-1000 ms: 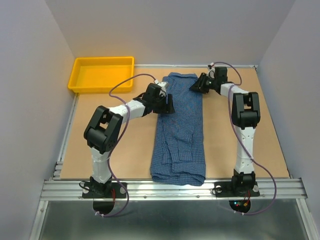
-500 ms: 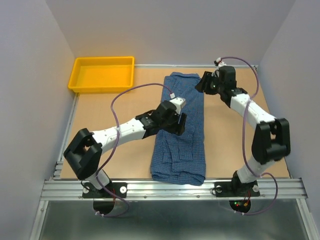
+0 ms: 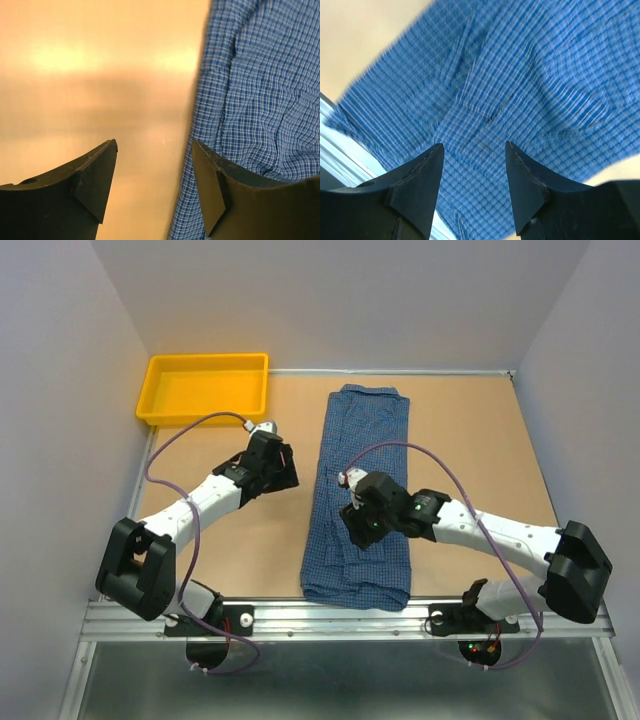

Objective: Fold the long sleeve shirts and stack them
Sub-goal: Fold the shirt

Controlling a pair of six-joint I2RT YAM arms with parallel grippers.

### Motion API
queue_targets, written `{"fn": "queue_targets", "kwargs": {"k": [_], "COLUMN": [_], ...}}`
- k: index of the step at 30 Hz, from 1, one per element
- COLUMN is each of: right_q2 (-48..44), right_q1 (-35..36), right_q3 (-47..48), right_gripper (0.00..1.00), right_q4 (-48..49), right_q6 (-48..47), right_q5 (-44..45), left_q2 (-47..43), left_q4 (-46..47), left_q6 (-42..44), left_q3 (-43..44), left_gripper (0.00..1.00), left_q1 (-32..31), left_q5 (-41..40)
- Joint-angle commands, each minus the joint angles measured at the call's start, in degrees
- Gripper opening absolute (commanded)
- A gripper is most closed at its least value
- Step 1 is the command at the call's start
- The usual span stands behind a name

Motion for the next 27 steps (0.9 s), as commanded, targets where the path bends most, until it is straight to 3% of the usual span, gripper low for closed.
{"fn": "queue_targets", "kwargs": {"k": [1,7,17,27], "right_q2": [0.3,7.8,11.2,13.5], "right_q1": [6.2,11.7,14.0,14.1], "right_q3": [0.0,3.5,4.6,4.0], "right_gripper": [0.58,0.59,0.61,0.56], "right_q4": [-8.6,-11.9,-13.8,-12.0], "right_q6": [-0.7,-1.4,-5.5,-7.5], "right_q5": [10.3,11.8,11.4,14.4], "left_q2": [-4.7,-7.2,-9.1,-9.2], "left_q4": [-1.3,0.9,0.8,1.1], "left_q6": [0.9,2.3,3.0,2.8], "left_q3": [-1.1,-4.3,-7.3,-8.3], "left_gripper": [0.73,0.73,0.73,0.73], "left_q1": [3.8,6.3,6.3,6.3], "left_q5": [0.1,3.7,5.8,5.8]}}
